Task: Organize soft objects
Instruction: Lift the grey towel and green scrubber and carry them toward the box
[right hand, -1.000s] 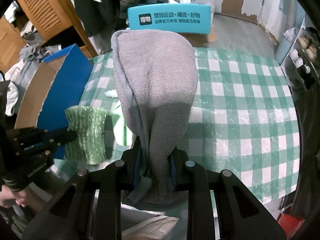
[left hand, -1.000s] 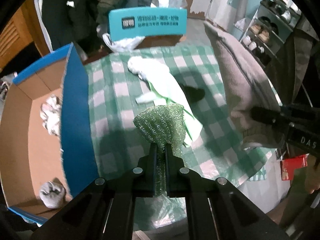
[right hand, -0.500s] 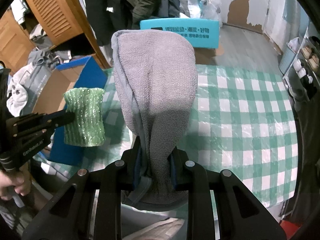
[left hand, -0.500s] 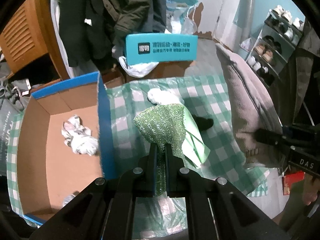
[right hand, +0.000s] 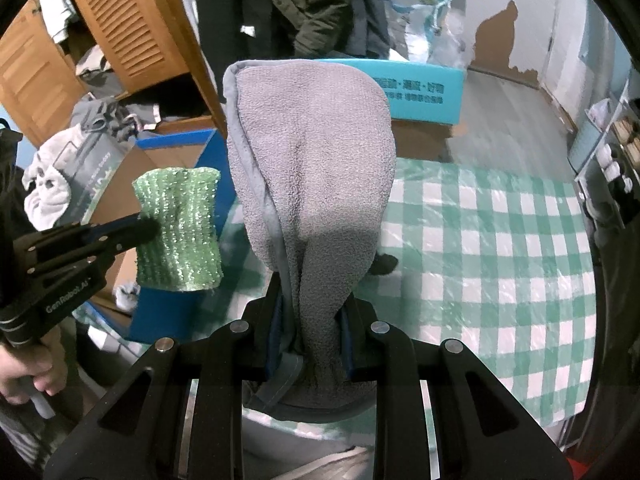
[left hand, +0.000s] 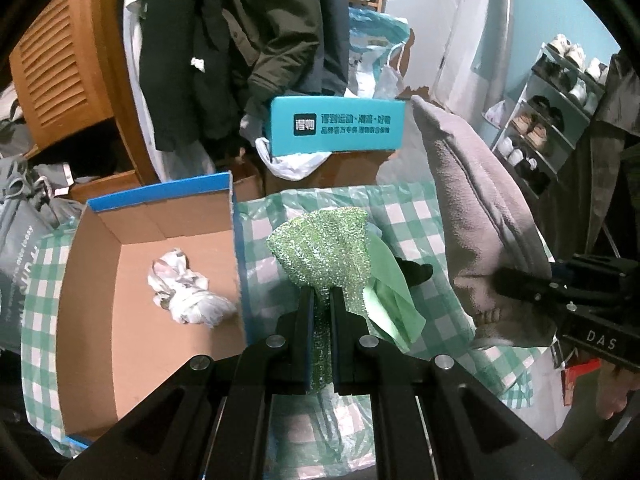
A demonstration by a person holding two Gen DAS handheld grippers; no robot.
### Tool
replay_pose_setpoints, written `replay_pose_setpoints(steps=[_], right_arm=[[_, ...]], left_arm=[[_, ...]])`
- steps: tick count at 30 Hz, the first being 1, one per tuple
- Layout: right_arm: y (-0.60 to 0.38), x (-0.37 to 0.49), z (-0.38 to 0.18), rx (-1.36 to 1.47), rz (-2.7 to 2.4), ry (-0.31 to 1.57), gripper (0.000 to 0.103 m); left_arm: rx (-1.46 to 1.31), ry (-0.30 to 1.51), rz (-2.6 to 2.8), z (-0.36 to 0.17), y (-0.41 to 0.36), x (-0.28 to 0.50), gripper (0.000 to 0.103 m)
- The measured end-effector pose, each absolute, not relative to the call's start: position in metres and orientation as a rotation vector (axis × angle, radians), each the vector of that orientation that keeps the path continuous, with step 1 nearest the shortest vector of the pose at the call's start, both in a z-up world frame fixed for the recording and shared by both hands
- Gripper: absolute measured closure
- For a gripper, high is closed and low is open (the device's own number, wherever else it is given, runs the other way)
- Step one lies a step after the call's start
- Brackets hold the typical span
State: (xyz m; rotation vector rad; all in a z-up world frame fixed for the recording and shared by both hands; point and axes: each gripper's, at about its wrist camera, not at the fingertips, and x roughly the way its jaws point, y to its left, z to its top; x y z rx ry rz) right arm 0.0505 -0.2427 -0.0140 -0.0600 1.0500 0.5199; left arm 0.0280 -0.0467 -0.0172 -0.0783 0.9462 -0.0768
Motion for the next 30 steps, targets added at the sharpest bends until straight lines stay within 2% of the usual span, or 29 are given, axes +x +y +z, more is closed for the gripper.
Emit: replay_pose_setpoints(steps=[30], right_arm=[[-0.122,0.052,0.022,-0.145,0.649,0.996,0.081]], left_arm=[[-0.169,0.849,0.05,0.012,0.052,0.0,0.096]])
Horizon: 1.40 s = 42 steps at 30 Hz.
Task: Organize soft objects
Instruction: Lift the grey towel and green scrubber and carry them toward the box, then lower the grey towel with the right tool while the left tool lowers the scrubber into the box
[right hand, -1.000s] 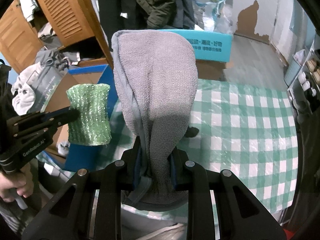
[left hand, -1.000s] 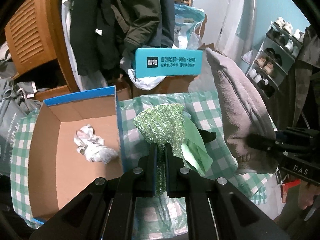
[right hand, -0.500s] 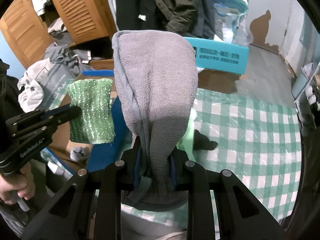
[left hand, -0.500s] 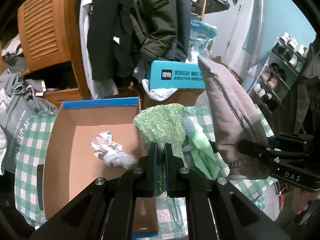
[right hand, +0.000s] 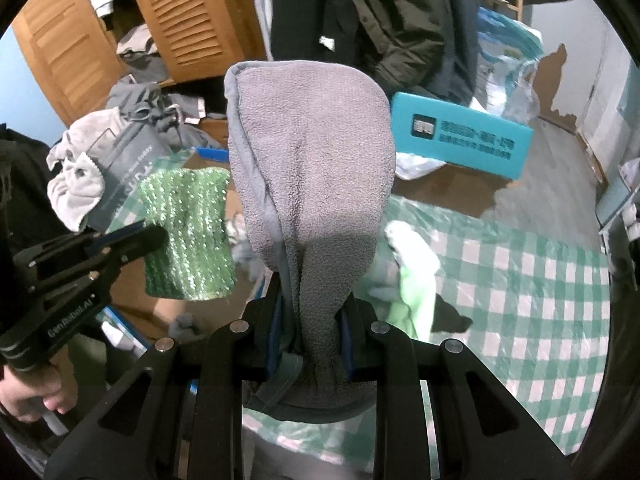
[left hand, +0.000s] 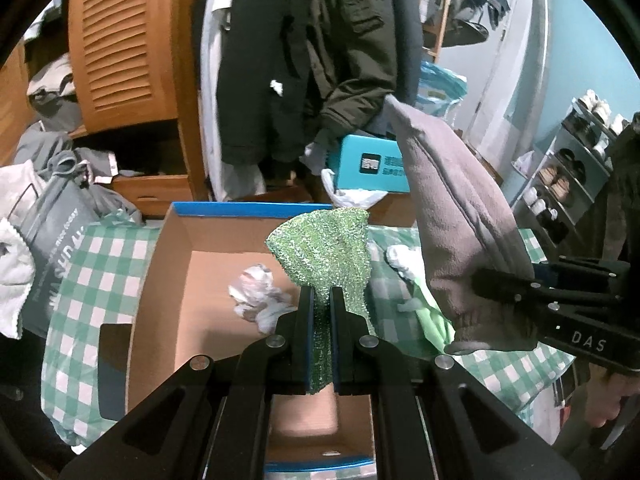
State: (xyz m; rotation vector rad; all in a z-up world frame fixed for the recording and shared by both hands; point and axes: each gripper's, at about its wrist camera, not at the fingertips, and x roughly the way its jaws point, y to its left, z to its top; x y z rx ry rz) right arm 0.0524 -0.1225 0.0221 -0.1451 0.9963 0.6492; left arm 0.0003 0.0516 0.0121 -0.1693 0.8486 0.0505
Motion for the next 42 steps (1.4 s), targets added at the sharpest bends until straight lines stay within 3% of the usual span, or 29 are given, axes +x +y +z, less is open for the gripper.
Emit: replay_pose_setpoints(steps=[14,35,37,40,42], right_arm=[[-0.059,0.052,0.019,-0.185,0.719,1.014,0.081],[0.008,0.049,-0.029,-0.269,0.778,1.131,0.08],[0.011,0.05,-0.033,-0.269,0.786,1.147,0.072],[0.013,0.051,-0.036,-0.265,0.781,1.16,0.055],[0.013,0.051,-0.038,-0.276,0.771,1.157,0.052]], left_arm=[[-0.208,0.864,0.118,0.001,0.097,-0.012,0.096],[-0.249,0.981,0.216,-0.041,0.138,-0.014,0.095],[-0.255,0.994,0.236,-0.043,0.142,-0.014,0.092],[-0.264,1.002,0.252,-0.046,0.145,-0.014,0.071],[-0.262,1.004,0.256,-0.048,0.144,-0.014,0.062]])
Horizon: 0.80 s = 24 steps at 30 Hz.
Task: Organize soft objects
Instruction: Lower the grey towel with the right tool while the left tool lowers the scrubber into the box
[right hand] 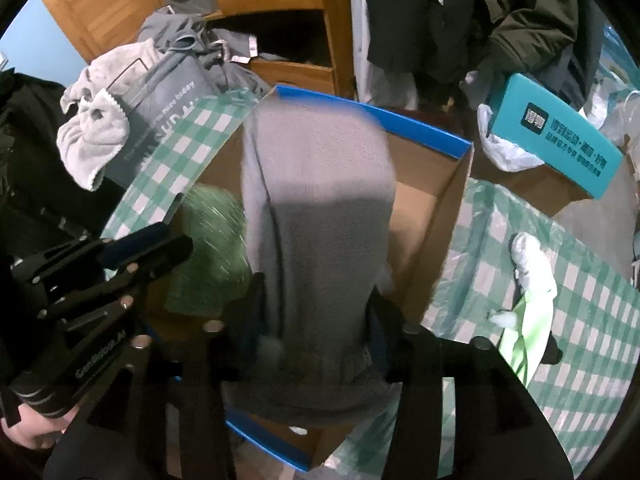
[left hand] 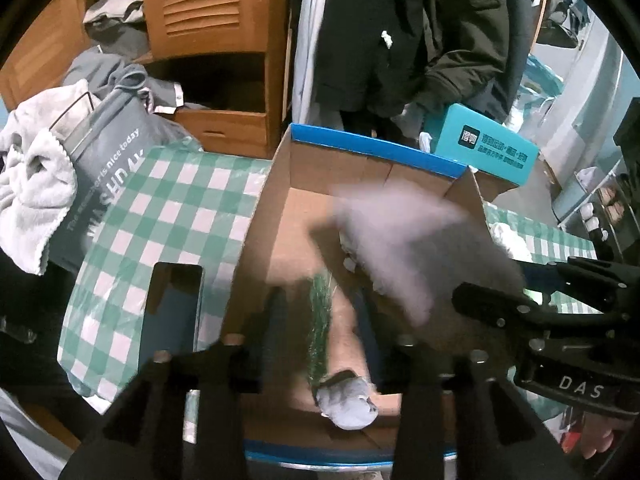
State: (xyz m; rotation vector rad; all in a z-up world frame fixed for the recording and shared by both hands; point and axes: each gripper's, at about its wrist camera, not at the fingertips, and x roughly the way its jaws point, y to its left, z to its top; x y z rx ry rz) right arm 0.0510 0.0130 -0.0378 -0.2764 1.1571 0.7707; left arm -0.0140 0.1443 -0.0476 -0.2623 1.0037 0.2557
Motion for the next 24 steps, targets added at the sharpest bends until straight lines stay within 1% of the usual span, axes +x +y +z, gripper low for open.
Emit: replay_pose_setpoints(steps=[4,9,15,24], right_arm=[[0.006,0.055,-0.038,-0.266,0.744,1.154,0.05],[-0.006,0.058,-0.032,-0.251,0.726,1.141,0.046],[-0.024,0.059,-0.024,-0.258,0.703,1.113,0.04],[-0.059,0.065,-0.021,-0.238,0.664,1.109,0.04]], left_arm=[[-0.261,1.027,0.246,-0.05,0.141,-0.012,0.057],[-0.251,1.022,0.244,-0.048,0.136,-0.01,0.047],[-0.253,1.002,0.232,-0.042,0.127,-0.008,0.043],[-0.229,0.993,0.174,-0.035,0.098,-0.001,0.042]])
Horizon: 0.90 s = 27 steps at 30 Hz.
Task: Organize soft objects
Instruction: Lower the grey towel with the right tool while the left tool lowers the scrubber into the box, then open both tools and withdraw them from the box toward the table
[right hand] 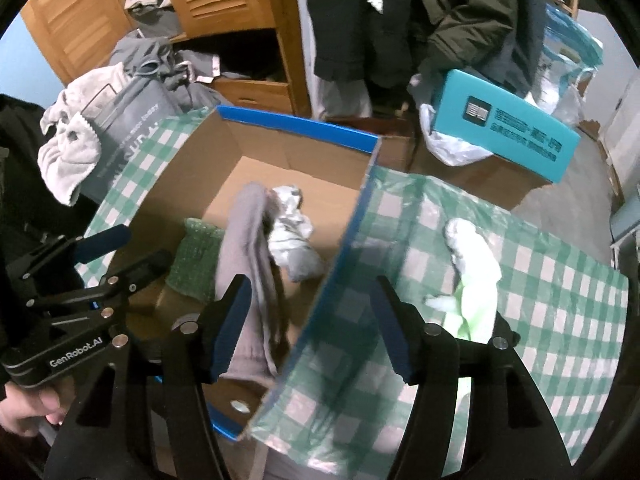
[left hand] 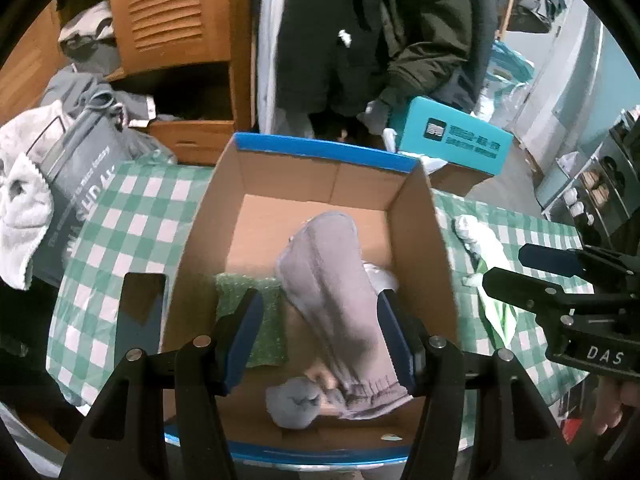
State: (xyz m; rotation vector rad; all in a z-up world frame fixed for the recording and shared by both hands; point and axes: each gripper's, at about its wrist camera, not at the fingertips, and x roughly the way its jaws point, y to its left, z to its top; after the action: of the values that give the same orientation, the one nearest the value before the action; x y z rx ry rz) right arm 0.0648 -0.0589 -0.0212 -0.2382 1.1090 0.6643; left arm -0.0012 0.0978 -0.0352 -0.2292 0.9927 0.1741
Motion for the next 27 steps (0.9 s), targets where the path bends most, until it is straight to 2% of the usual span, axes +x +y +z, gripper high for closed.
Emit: replay_pose_setpoints(steps=[5,27], right_arm=[[-0.08,0.067,-0.019,-0.226,0.645,1.101,0.04],[-0.205,0.092,-0.035,-0.115,0.493,1.117,0.039]], left_arm=[[-0.199,0.988,0.148,-0.031,0.079,0.004,0.039],[-0.055,1.029,0.009,-0.032,-0.018,0.034,0.038]])
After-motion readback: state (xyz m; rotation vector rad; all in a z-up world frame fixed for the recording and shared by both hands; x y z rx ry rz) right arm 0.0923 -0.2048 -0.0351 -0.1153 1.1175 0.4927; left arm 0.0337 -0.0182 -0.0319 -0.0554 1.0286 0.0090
